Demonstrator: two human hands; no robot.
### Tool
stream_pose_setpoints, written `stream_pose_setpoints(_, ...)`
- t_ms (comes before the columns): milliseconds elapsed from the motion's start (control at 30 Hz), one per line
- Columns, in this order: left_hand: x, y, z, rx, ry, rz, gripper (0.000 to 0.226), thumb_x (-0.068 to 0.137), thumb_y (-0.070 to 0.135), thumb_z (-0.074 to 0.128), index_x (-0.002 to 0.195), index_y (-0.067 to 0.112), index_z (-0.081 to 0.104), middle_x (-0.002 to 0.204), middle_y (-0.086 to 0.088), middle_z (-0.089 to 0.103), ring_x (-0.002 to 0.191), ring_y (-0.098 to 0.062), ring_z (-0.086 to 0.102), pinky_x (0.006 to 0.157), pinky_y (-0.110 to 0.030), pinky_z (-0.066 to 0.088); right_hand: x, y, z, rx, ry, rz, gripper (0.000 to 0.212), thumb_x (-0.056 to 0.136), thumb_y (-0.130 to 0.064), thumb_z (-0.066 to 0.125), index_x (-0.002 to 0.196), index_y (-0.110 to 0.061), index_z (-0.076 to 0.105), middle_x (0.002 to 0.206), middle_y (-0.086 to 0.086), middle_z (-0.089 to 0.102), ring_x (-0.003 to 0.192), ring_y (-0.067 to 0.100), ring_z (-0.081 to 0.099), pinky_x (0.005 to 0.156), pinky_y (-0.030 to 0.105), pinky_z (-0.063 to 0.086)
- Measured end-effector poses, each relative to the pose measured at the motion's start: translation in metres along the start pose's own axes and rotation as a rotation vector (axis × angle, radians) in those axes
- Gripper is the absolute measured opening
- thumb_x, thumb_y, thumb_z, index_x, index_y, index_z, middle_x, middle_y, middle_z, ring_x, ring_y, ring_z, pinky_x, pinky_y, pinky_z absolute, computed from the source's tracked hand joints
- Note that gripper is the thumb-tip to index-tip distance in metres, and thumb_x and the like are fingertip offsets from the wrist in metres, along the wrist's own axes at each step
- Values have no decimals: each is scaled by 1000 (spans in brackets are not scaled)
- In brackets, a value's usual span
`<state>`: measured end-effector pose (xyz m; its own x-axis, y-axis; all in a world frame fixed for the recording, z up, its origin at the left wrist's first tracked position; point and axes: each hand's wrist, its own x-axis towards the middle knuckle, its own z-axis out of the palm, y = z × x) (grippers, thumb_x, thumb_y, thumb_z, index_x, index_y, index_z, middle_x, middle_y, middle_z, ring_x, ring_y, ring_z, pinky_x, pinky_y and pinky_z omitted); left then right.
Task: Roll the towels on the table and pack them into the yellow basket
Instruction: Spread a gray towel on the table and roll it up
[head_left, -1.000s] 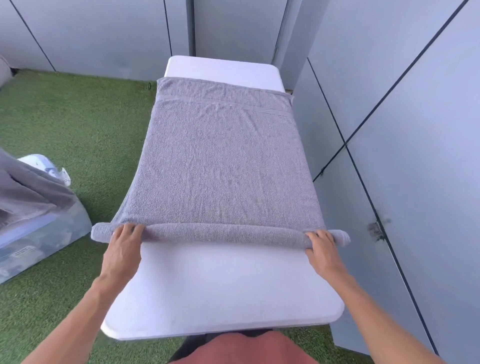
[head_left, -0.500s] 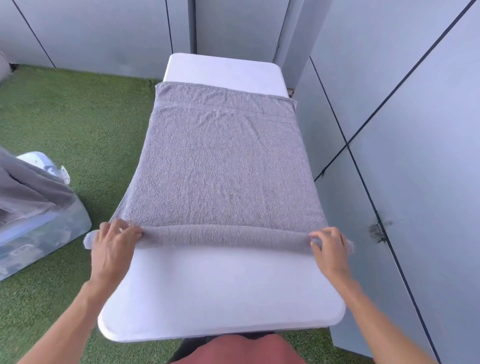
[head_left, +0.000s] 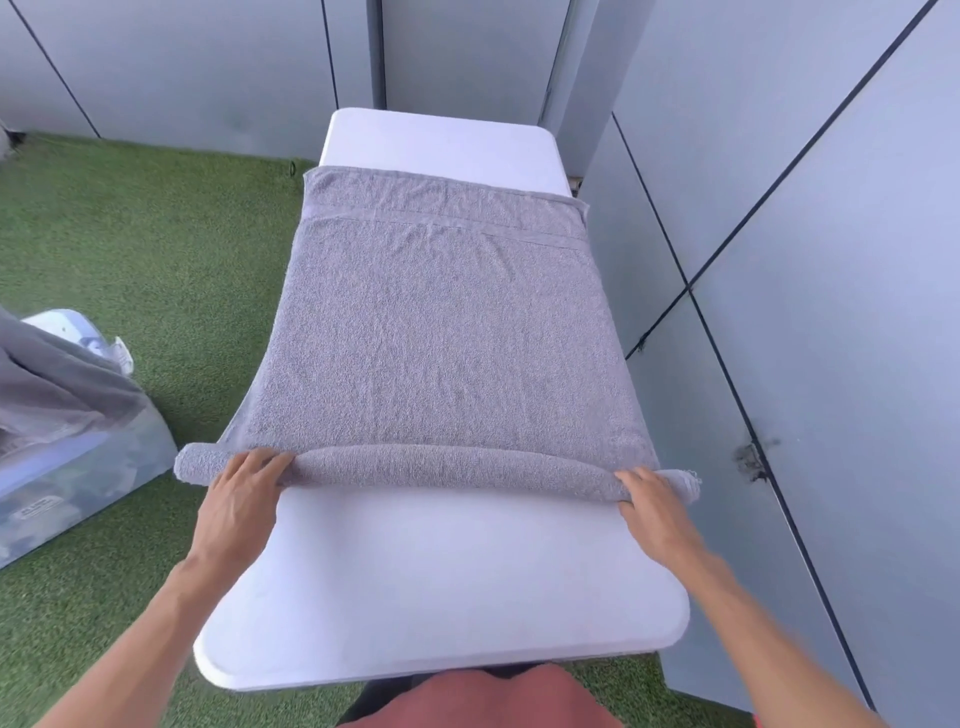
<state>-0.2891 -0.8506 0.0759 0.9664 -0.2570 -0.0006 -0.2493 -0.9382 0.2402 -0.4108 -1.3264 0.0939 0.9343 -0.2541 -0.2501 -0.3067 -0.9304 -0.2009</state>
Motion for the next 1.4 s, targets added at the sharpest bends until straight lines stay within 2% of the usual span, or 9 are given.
stream_pose_setpoints(233,-5,-14,-17,-215,-289,-114,34,85,1,65,119,8,66,113,-11,66,108,-32,58,89,-39,41,-6,28,-23,361,-398,125,38,83,-18,71,118,-25,58,121,-9,55,118,10,50,95,23,35)
stream_pose_setpoints(333,9,-9,-25,-330,-148,-173,27,82,0,68,106,13,70,107,-12,63,100,-36,58,82,-40,44,0,14,-20,518,-117,161,35,78,-4,73,103,-25,61,110,-2,58,112,17,53,96,29,38)
stream_pose_setpoints(533,-25,13,-3,-17,205,-19,26,84,11,70,109,11,67,106,-10,53,92,-36,49,69,-49,50,-29,-15,24,-72,357,101,36,77,-5,71,110,-18,70,118,8,57,116,31,45,93,50,40)
stream_pose_setpoints(700,-43,7,29,-28,60,70,64,82,10,72,138,-1,43,138,-20,46,132,-36,41,100,-50,46,-39,-6,43,-75,193,-22,66,77,-15,70,137,-3,46,136,14,42,131,35,33,111,49,27)
stream_pose_setpoints(933,0,3,5,-2,-48,28,30,82,1,66,112,4,63,105,-9,62,98,-35,58,81,-46,49,-6,-4,13,-22,35,-6,44,86,-4,58,130,-6,53,125,9,55,121,31,46,105,39,29)
stream_pose_setpoints(1100,-1,-11,-11,-47,-386,-20,29,92,14,57,121,12,60,116,-7,59,112,-28,55,92,-36,42,-15,5,-21,84,-345,23,35,91,-15,55,125,-17,55,118,3,56,118,23,53,85,22,40)
stream_pose_setpoints(1200,16,-9,-24,-259,-463,-124,29,89,9,63,118,9,63,109,-10,65,91,-27,61,72,-31,46,1,9,-36,306,-448,197,45,83,-16,67,126,-25,56,126,-5,56,115,13,53,84,20,40)
stream_pose_setpoints(1300,25,0,-30,-378,-233,-223,15,83,6,70,92,18,67,94,-10,64,81,-29,59,62,-31,43,10,3,-29,492,-166,256,37,80,-6,67,110,-26,60,119,1,57,106,18,57,73,25,42)
stream_pose_setpoints(1400,10,7,-17,-126,68,-101,5,82,10,71,84,14,68,97,-10,58,90,-34,49,75,-44,43,-4,-8,-4,131,291,116,17,83,-10,66,95,-22,67,108,4,58,105,29,51,85,37,41)
